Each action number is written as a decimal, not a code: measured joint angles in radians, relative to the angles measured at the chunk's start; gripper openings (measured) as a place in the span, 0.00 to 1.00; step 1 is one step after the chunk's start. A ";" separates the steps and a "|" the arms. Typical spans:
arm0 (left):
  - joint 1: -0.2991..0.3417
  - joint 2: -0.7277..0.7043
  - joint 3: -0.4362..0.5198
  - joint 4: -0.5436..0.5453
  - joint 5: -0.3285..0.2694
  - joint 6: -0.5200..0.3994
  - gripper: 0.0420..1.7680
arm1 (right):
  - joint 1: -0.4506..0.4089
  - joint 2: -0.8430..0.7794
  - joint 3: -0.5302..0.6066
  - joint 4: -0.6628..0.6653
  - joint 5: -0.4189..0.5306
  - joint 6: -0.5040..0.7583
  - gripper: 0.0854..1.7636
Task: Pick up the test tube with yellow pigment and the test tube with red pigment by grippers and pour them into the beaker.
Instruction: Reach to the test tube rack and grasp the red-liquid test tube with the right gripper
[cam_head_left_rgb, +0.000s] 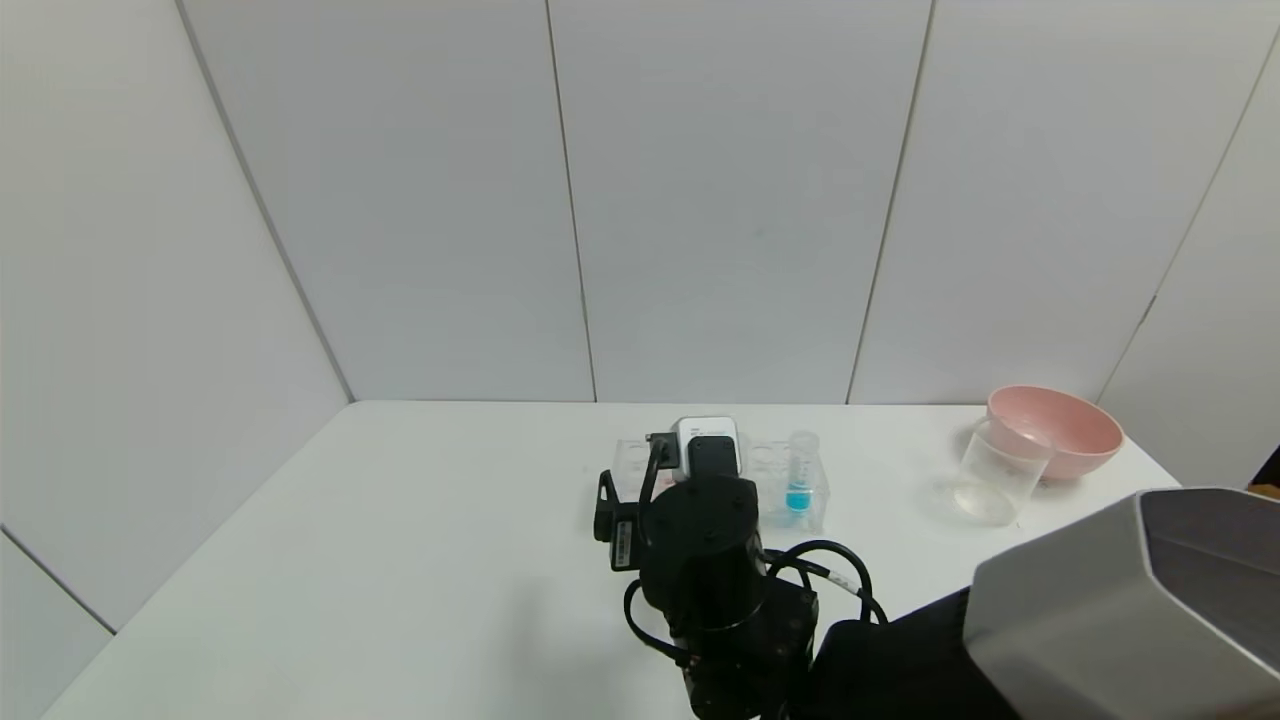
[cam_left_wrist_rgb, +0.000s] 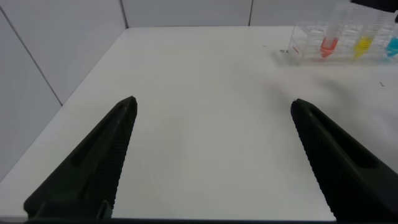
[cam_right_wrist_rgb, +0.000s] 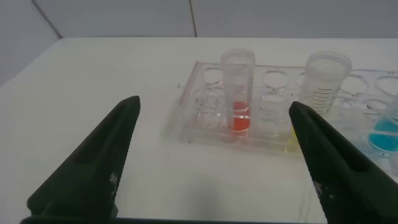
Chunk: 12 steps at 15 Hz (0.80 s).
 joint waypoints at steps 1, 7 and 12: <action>0.000 0.000 0.000 0.000 0.000 0.000 1.00 | -0.011 0.029 -0.023 0.000 0.001 0.000 0.97; 0.000 0.000 0.000 0.000 0.000 0.000 1.00 | -0.069 0.164 -0.163 0.026 0.030 -0.005 0.97; 0.000 0.000 0.000 0.000 0.000 0.000 1.00 | -0.106 0.223 -0.238 0.063 0.060 -0.007 0.97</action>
